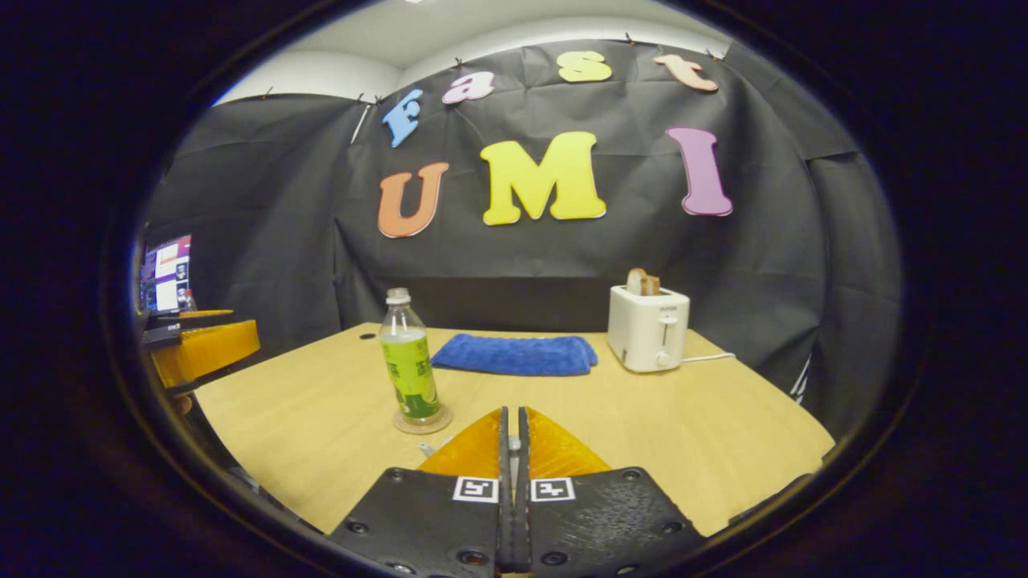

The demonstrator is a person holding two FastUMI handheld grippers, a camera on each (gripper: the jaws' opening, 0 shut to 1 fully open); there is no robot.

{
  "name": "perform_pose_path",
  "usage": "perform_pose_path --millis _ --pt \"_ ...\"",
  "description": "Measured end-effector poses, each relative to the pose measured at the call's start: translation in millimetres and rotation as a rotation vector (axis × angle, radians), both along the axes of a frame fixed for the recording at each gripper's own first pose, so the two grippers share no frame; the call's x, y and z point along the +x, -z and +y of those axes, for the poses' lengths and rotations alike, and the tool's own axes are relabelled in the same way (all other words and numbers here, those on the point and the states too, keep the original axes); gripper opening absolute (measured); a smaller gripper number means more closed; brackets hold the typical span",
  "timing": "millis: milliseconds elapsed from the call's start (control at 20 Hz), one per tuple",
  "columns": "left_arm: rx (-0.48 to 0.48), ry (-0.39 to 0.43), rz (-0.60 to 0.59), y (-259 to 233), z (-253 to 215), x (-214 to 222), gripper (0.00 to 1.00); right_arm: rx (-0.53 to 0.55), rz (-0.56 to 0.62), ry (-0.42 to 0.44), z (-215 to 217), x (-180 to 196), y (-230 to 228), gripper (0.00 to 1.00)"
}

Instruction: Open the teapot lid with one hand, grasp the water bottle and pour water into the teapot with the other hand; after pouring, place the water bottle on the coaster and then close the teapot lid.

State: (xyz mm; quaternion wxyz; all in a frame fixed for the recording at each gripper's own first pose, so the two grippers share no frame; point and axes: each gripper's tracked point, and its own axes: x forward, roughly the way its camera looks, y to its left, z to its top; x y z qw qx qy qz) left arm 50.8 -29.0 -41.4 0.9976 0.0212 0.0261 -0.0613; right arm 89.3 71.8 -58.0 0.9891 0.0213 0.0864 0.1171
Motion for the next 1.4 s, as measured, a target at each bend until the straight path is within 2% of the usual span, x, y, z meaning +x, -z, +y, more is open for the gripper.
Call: perform_pose_path --millis 200,350,850,1000,1050,1100,1200,1400 --pt "-0.026 -0.010 0.030 4 19 5 0.97 0.007 0.023 -0.072 41 12 12 0.00" --pt "-0.030 -0.006 0.051 11 24 8 0.97 -0.002 0.037 -0.084 57 28 18 0.00" --pt "-0.018 0.012 0.134 35 19 17 0.97 0.012 0.083 -0.035 46 55 41 0.01" --pt "-0.037 0.047 0.133 33 11 15 0.99 0.022 0.076 -0.042 47 54 37 0.08" --pt "-0.039 0.049 0.128 31 11 15 0.97 0.013 0.064 -0.031 44 53 34 0.06" --pt "-0.039 0.054 0.125 30 10 14 0.97 0.011 0.056 -0.025 42 53 31 0.14" --pt "-0.037 0.054 0.124 30 8 13 0.98 0.008 0.044 -0.019 39 50 24 0.15" --pt "-0.028 0.056 0.127 29 3 11 0.97 -0.003 0.003 -0.003 34 36 0 0.36"
